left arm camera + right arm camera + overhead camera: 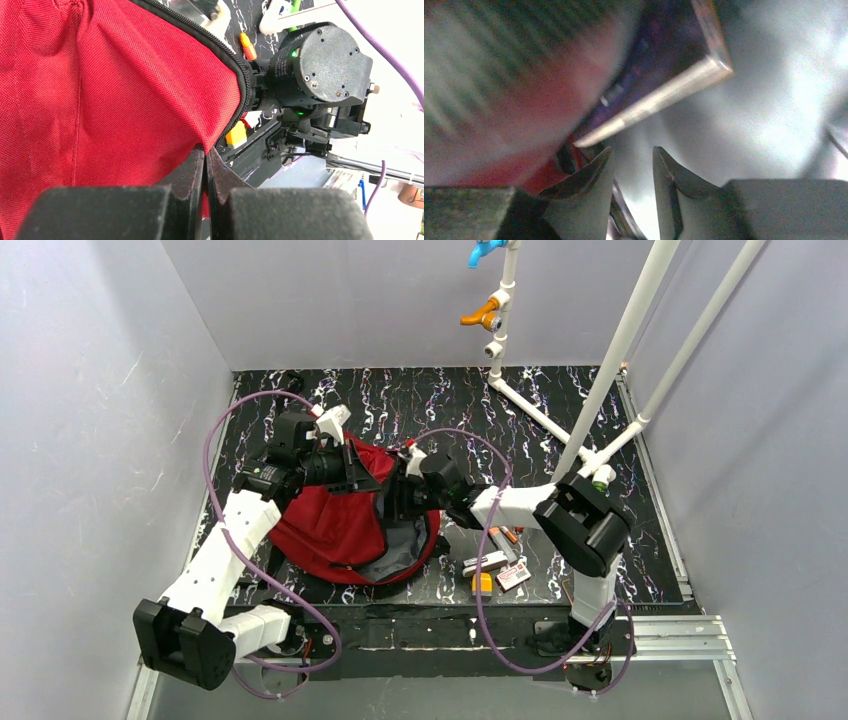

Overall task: Pack the student bag
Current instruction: Zip the student bag at the center of the board.

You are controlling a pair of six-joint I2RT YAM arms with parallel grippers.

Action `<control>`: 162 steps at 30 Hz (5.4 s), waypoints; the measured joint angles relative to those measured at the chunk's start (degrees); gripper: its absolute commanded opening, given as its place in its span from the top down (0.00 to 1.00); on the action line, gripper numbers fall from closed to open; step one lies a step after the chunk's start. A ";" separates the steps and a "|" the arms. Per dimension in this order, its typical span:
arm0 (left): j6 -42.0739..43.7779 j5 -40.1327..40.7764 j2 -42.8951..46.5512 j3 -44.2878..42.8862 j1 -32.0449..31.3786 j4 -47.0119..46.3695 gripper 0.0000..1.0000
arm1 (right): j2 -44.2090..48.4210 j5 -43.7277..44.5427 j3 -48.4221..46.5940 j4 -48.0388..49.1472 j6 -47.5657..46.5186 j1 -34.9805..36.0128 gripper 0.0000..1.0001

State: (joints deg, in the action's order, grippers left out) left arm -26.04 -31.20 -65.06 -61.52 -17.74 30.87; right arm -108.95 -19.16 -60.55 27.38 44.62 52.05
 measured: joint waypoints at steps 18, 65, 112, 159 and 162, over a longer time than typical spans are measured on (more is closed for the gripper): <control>-9.62 -3.69 -17.14 4.04 0.96 -13.51 0.97 | 22.23 11.67 12.39 -26.99 -19.08 -7.37 0.26; -6.60 37.42 33.64 0.00 4.20 24.30 0.22 | -2.99 36.96 -21.90 -34.53 -21.90 28.59 0.42; -35.10 26.14 41.90 37.86 4.37 11.19 0.30 | 9.97 20.50 2.32 -6.19 -12.26 20.92 0.67; -31.32 44.65 34.38 34.42 3.54 9.73 1.00 | 37.66 27.61 20.74 -12.26 -12.20 18.99 0.99; -30.82 45.44 35.71 34.12 3.48 10.21 1.00 | 42.23 28.17 23.10 -12.66 -11.56 18.51 0.99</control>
State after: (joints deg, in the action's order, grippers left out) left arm -56.86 14.24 -29.34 -27.40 -14.26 41.08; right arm -66.72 9.02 -37.45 14.72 33.06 70.57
